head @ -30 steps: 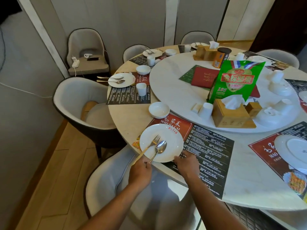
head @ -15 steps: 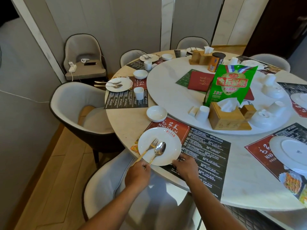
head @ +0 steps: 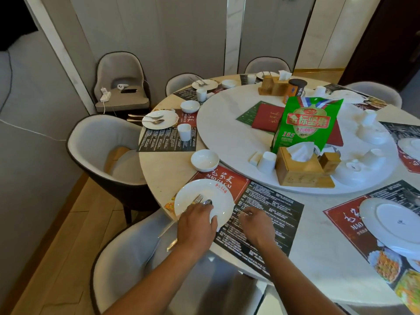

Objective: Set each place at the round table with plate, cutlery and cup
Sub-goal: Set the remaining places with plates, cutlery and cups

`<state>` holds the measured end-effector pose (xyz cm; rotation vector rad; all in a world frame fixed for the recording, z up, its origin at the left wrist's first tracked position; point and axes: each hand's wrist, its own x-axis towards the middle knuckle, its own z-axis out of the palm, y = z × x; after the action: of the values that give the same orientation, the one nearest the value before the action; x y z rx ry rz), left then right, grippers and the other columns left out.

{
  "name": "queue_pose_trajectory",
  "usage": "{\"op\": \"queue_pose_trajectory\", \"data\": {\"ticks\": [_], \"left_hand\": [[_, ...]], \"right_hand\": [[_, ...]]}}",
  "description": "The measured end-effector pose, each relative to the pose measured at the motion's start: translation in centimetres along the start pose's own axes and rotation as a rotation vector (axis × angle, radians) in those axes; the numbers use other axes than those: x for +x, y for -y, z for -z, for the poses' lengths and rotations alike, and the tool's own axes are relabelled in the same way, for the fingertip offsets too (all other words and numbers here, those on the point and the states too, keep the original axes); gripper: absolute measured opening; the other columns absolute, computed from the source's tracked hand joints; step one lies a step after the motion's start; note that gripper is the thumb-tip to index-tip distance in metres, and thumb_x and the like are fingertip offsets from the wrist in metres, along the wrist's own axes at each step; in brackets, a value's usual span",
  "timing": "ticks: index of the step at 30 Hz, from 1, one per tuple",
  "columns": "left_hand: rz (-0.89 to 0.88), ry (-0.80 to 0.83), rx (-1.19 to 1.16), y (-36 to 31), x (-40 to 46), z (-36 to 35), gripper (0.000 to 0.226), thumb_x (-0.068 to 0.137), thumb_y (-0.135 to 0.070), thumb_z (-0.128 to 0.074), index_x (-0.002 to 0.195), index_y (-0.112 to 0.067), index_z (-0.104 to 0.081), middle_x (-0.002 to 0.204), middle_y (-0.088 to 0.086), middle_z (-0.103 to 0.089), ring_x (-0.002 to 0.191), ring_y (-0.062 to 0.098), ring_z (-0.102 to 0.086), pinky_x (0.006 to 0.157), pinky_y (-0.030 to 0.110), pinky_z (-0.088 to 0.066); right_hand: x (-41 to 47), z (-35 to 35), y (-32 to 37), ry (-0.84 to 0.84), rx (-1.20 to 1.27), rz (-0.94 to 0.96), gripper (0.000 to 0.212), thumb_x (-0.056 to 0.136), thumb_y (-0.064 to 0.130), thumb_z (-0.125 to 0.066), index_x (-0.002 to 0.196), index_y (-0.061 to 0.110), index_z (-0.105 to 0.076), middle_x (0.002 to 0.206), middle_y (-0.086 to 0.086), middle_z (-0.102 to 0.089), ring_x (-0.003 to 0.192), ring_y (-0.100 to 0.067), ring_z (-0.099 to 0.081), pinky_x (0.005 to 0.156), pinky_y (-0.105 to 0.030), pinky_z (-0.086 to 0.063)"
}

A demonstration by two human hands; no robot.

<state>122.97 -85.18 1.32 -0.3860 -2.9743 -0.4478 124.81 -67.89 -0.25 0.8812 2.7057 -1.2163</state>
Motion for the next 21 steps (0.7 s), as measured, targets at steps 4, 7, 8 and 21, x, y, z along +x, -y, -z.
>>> {"op": "queue_pose_trajectory", "data": {"ticks": [4,7,8,21], "left_hand": [[-0.001,0.042,-0.071,-3.4,2.1,-1.8,0.045,0.097,-0.044,-0.054,0.139,-0.027,-0.053,0.138,-0.004,-0.059,0.131,0.019,-0.047,0.109,0.039,-0.042],[-0.039,0.052,-0.063,-5.2,3.2,-2.4,0.046,0.096,-0.043,-0.055,0.139,-0.024,-0.053,0.133,-0.002,-0.061,0.125,0.021,-0.049,0.103,0.041,-0.045],[-0.051,0.045,-0.069,-5.7,3.5,-2.4,0.045,0.096,-0.043,-0.055,0.138,-0.024,-0.054,0.132,-0.001,-0.062,0.123,0.021,-0.050,0.101,0.041,-0.046],[-0.168,0.058,-0.158,-9.0,10.1,-2.6,0.019,0.095,-0.037,-0.061,0.108,-0.022,-0.063,0.101,-0.002,-0.067,0.094,0.022,-0.063,0.077,0.037,-0.054]], "right_hand": [[1.2,3.0,-0.7,-0.062,-0.208,0.122,0.034,0.094,0.038,-0.063,0.127,0.029,-0.064,0.112,0.003,-0.073,0.096,-0.017,-0.069,0.083,-0.030,-0.054],[1.9,4.9,-1.3,-0.079,-0.292,0.178,0.028,0.094,0.036,-0.062,0.120,0.029,-0.067,0.110,0.001,-0.073,0.098,-0.021,-0.068,0.080,-0.031,-0.053],[2.2,5.4,-1.6,-0.086,-0.305,0.185,0.027,0.093,0.036,-0.062,0.118,0.030,-0.068,0.109,0.000,-0.073,0.097,-0.022,-0.068,0.078,-0.031,-0.053],[5.1,7.2,-2.6,-0.163,-0.282,0.099,0.039,0.092,0.035,-0.064,0.130,0.026,-0.064,0.124,-0.007,-0.067,0.113,-0.028,-0.062,0.090,-0.039,-0.052]]}}
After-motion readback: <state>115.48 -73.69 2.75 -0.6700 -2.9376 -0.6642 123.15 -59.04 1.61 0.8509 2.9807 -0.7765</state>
